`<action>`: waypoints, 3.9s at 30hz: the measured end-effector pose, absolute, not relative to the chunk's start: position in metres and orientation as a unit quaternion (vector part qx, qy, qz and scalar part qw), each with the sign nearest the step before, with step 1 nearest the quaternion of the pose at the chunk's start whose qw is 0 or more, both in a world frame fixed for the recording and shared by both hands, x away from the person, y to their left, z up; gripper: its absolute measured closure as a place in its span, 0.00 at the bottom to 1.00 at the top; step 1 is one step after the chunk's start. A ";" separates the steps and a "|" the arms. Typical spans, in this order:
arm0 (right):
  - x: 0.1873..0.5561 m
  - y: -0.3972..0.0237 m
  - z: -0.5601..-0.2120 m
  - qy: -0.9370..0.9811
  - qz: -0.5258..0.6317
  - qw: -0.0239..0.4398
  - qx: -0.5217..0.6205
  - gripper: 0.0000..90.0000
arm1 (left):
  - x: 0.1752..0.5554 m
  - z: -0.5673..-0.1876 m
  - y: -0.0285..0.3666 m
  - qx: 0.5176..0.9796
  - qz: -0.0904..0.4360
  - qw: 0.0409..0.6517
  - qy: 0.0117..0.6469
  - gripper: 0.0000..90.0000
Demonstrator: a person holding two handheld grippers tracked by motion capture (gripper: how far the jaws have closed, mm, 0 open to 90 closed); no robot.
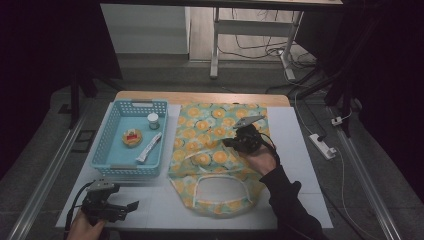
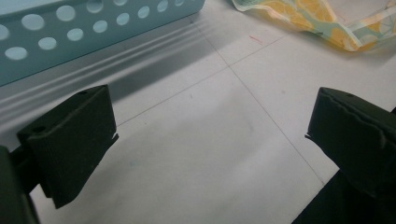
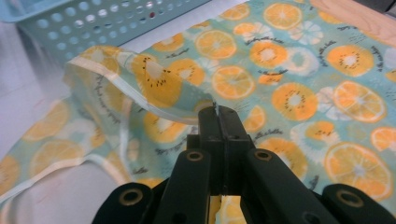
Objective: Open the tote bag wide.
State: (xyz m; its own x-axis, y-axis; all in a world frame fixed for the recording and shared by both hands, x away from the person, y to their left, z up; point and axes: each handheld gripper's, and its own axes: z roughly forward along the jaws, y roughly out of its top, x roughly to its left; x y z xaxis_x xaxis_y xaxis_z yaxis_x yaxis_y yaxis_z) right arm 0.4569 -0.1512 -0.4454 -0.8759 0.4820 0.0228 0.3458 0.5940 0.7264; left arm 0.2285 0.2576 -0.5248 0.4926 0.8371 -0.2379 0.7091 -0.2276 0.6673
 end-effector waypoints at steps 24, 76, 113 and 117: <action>0.522 -0.146 -0.441 0.871 0.397 0.106 0.269 1.00 | 0.229 -0.525 0.258 0.776 0.083 0.377 0.499 0.01; 0.516 -0.147 -0.479 0.883 0.361 0.098 0.284 0.32 | 0.227 -0.524 0.258 0.778 0.089 0.380 0.492 0.01; 0.443 -0.131 -0.525 0.917 0.313 0.077 0.236 0.00 | 0.227 -0.524 0.258 0.777 0.088 0.382 0.493 0.01; 0.439 -0.128 -0.531 0.923 0.301 0.087 0.225 0.00 | 0.227 -0.524 0.258 0.777 0.088 0.382 0.493 0.01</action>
State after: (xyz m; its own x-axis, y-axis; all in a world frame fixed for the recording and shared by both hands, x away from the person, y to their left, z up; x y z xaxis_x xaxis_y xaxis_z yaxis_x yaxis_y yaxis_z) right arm 0.4395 -0.1277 -0.5305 -0.8839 0.4670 -0.0244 0.3628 0.7178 0.5942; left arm 0.2267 0.2583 -0.5242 0.4983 0.8330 -0.2403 0.6988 -0.2219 0.6800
